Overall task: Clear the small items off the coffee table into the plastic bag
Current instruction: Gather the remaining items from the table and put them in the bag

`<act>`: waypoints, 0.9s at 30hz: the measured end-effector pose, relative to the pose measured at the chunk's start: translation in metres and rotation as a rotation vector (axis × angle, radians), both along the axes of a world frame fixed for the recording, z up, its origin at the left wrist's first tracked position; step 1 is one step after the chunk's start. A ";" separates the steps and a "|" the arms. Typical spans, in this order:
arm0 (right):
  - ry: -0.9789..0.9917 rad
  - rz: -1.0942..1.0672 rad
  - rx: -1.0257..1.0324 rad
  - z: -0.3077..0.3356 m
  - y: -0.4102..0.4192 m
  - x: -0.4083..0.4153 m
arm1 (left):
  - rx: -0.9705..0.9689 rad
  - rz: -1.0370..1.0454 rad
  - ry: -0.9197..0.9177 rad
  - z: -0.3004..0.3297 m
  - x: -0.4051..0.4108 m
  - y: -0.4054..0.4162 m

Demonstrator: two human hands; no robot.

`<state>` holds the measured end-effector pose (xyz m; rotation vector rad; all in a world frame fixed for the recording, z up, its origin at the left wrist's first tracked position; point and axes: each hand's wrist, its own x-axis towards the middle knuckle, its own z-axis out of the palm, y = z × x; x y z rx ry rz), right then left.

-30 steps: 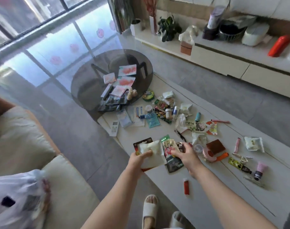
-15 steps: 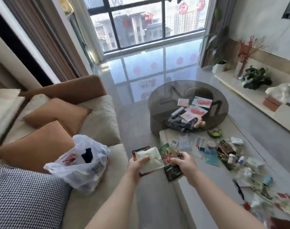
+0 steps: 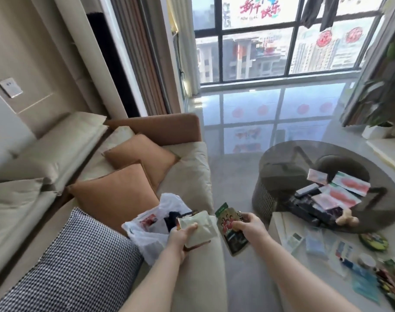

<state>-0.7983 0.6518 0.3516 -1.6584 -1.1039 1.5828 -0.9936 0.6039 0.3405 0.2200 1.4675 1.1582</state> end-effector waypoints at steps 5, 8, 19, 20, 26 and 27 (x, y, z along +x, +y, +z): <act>-0.029 0.103 -0.047 -0.008 0.026 -0.060 | -0.093 0.126 0.127 -0.013 -0.055 0.004; -0.091 0.193 -0.078 -0.017 0.044 -0.091 | -0.144 0.214 0.135 -0.025 -0.082 0.004; -0.237 0.507 -0.154 -0.059 0.123 -0.187 | -0.289 0.454 0.292 -0.049 -0.144 0.043; -0.237 0.548 -0.174 -0.066 0.128 -0.195 | -0.296 0.462 0.312 -0.052 -0.147 0.049; -0.322 0.607 -0.219 -0.096 0.146 -0.228 | -0.327 0.465 0.343 -0.074 -0.164 0.084; -0.328 0.594 -0.223 -0.099 0.148 -0.231 | -0.344 0.461 0.346 -0.079 -0.168 0.089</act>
